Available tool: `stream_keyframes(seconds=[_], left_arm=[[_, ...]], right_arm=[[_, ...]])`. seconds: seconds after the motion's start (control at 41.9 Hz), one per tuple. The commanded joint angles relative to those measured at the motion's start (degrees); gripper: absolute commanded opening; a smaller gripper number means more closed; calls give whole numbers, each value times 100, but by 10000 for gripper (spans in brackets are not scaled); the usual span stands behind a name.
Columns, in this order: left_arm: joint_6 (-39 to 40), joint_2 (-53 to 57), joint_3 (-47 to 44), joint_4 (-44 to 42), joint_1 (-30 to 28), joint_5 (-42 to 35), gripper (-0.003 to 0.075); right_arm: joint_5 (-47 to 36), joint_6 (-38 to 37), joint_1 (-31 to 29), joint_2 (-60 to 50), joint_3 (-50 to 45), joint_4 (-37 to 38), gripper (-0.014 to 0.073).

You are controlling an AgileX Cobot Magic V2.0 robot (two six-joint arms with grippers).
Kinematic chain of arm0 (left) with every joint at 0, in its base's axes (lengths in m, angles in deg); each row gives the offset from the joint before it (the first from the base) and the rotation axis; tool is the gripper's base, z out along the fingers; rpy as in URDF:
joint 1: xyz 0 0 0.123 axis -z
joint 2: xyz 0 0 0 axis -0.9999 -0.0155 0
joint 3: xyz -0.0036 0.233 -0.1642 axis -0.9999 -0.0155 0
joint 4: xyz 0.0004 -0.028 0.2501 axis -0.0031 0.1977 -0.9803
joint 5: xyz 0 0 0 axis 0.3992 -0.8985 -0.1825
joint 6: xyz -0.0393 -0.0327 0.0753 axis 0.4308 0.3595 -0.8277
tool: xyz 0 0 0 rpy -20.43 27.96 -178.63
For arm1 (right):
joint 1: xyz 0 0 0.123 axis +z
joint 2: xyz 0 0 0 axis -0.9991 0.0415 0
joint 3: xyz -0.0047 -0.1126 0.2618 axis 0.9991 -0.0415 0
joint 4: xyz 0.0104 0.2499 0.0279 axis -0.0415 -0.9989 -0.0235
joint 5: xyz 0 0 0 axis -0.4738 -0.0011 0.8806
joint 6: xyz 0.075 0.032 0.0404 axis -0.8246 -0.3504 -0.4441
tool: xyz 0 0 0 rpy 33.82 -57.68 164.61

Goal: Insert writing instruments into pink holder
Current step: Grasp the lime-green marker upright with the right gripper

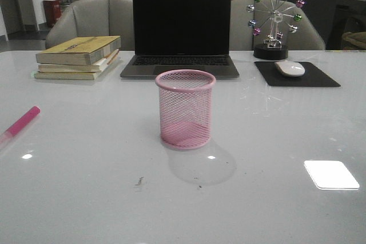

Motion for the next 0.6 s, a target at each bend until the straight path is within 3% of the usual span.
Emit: stream_keyframes(seconds=[0.0, 0.238, 0.572], left_arm=[[-32, -47, 154, 92, 434, -456, 517], [-32, -47, 154, 103, 976, -456, 457], [-32, -47, 154, 113, 990, -444, 381]], right_arm=[[-382, -9, -296, 588, 492, 92, 527], [-357, 271, -615, 2262, 1458, -200, 519], [-566, 669, -652, 4030, 2681, -449, 518]])
